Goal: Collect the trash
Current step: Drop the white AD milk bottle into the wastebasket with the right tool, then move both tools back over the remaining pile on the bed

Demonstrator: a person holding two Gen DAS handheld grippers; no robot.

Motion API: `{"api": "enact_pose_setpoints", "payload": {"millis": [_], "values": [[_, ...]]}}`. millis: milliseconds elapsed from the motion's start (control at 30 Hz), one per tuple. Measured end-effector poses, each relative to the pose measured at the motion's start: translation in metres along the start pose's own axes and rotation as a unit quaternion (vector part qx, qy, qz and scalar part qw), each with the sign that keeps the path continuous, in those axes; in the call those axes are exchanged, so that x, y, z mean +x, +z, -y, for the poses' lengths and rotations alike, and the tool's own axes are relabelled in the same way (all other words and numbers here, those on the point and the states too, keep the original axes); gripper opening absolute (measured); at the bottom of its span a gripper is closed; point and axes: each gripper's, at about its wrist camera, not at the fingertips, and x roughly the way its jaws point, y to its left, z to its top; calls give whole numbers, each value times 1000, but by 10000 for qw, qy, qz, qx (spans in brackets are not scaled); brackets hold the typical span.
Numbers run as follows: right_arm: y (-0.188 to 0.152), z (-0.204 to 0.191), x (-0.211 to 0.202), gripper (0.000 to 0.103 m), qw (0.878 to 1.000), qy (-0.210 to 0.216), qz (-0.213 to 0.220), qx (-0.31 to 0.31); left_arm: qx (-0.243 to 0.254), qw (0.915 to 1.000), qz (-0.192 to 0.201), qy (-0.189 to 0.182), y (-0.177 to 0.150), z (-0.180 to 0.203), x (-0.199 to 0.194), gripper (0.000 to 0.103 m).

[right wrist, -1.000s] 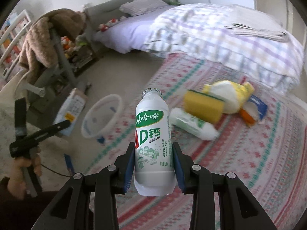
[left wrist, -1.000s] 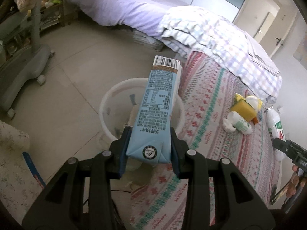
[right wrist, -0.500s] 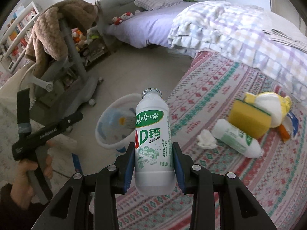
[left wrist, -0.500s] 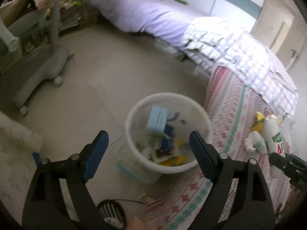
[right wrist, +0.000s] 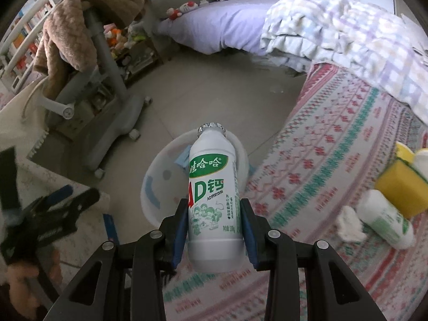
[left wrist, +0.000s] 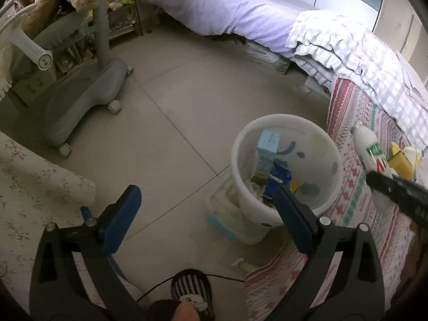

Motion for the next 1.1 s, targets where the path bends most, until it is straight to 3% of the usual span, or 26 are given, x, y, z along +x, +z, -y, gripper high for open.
{"api": "enact_pose_setpoints", "payload": {"millis": [333, 367, 400, 467, 733, 1100], "values": [[19, -25, 18, 40, 9998, 180, 19, 105, -115, 9999, -66, -27, -1, -17, 2, 99], [20, -25, 16, 52, 9996, 247, 41, 146, -133, 9999, -86, -42, -1, -18, 2, 99], [21, -25, 12, 72, 9993, 313, 76, 204, -147, 9998, -96, -54, -2, -19, 2, 99], [22, -22, 2, 80, 9988, 343, 186, 282, -160, 9998, -92, -70, -2, -18, 1, 99], [11, 6, -33, 80, 9987, -12, 300, 402, -140, 9996, -85, -236, -3, -7, -4, 99], [-16, 72, -90, 82, 9937, -756, 434, 707, 149, 9994, -65, -298, -4, 31, -5, 99]]}}
